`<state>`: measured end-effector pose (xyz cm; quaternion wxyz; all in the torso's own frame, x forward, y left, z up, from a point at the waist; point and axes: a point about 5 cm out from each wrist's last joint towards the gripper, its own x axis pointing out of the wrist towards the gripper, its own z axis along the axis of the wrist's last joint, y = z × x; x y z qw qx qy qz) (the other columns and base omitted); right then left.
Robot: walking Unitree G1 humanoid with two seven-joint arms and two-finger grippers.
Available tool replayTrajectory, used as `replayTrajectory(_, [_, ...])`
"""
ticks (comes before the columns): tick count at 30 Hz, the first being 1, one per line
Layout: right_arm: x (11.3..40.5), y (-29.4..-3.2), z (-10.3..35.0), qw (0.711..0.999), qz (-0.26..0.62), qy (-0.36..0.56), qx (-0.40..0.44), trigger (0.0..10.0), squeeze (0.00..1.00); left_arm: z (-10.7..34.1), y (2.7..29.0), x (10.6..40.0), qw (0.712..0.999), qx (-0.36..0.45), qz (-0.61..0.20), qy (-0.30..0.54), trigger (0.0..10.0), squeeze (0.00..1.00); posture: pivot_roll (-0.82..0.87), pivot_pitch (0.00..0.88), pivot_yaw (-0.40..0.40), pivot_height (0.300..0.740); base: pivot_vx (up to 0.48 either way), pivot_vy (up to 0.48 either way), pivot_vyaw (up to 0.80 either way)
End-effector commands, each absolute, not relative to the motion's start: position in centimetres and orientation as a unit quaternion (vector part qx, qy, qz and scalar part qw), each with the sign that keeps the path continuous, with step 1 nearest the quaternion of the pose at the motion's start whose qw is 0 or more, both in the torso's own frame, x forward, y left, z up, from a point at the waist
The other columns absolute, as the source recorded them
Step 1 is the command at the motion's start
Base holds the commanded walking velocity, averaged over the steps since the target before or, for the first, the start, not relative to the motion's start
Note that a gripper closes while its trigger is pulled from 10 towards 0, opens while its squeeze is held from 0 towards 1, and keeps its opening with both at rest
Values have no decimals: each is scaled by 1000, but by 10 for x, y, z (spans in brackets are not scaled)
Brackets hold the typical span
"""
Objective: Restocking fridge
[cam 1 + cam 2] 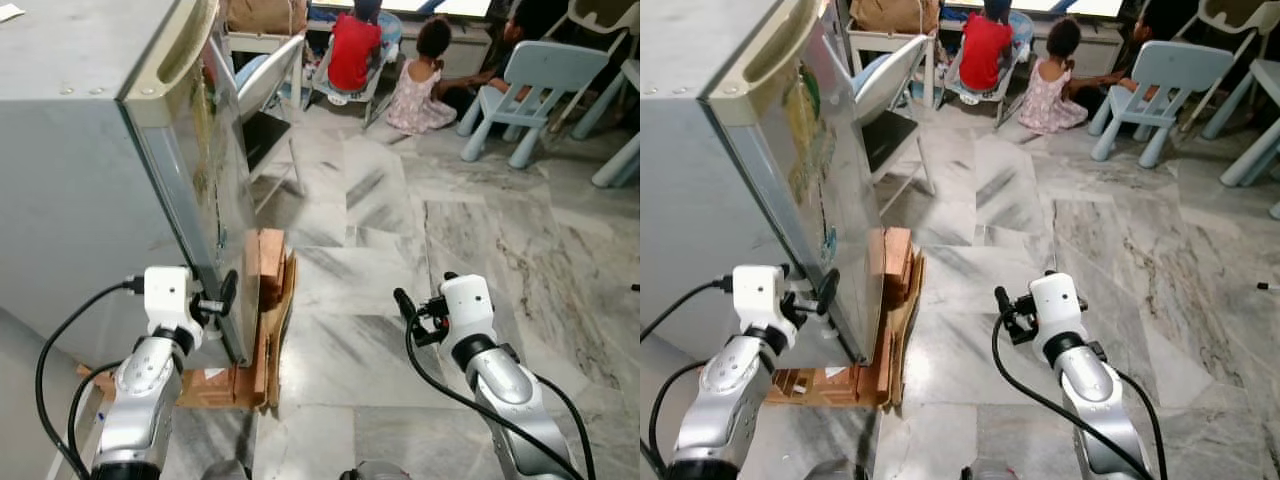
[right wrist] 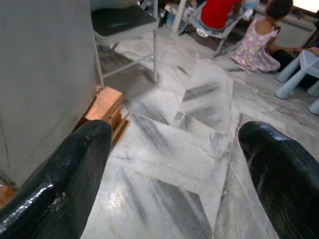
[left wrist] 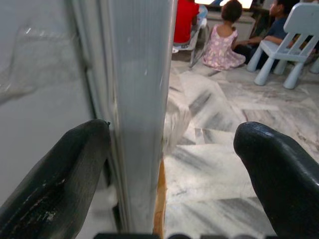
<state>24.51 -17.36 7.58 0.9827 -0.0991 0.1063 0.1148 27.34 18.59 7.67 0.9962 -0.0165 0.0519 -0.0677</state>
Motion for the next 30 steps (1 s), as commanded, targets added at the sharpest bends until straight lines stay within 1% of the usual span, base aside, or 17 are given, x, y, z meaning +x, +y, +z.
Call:
replayTrajectory(1, [247, -174, 81, 983, 116, 99, -100, 10000, 0, 73, 186, 273, 996, -17, -70, 58, 10000, 0, -53, 83, -54, 740, 0, 0, 0])
replayTrajectory(15, [247, -173, 78, 980, 123, 112, -106, 10000, 0, 75, 167, 296, 995, -8, -93, 46, 10000, 0, -59, 75, -52, 740, 0, 0, 0])
replayTrajectory(19, [232, -181, 69, 974, 129, 140, -121, 10000, 0, 79, 173, 307, 997, 15, -68, 46, 10000, 0, -61, 81, -49, 740, 0, 0, 0])
replayTrajectory(22, [227, -185, 66, 973, 127, 150, -121, 10000, 0, 82, 178, 311, 997, 11, -58, 44, 10000, 0, -63, 86, -46, 740, 0, 0, 0])
replayTrajectory(23, [223, -191, 62, 970, 126, 166, -127, 10000, 0, 88, 175, 317, 997, 6, -63, 39, 10000, 0, -63, 79, -45, 740, 0, 0, 0])
replayTrajectory(25, [221, -193, 60, 968, 126, 173, -130, 10000, 0, 90, 173, 318, 997, 8, -70, 37, 10000, 0, -63, 79, -45, 740, 0, 0, 0])
replayTrajectory(26, [218, -197, 55, 965, 124, 187, -137, 10000, 0, 99, 157, 322, 993, 34, -112, 22, 10000, 0, -56, 77, -45, 740, 0, 0, 0])
replayTrajectory(27, [217, -199, 53, 963, 123, 193, -139, 10000, 0, 106, 140, 323, 984, 79, -157, 1, 10000, 0, -54, 76, -45, 740, 0, 0, 0])
replayTrajectory(28, [215, -201, 49, 961, 126, 202, -142, 10000, 0, 116, 107, 318, 961, 129, -241, -37, 10000, 0, -54, 76, -45, 740, 0, 0, 0])
replayTrajectory(29, [214, -201, 47, 958, 132, 208, -144, 10000, 0, 121, 71, 305, 935, 127, -326, -56, 10000, 0, -51, 73, -42, 740, 0, 0, 0])
replayTrajectory(30, [214, -201, 47, 958, 132, 208, -144, 10000, 0, 121, 71, 305, 935, 127, -326, -56, 10000, 0, -51, 73, -42, 740, 0, 0, 0])
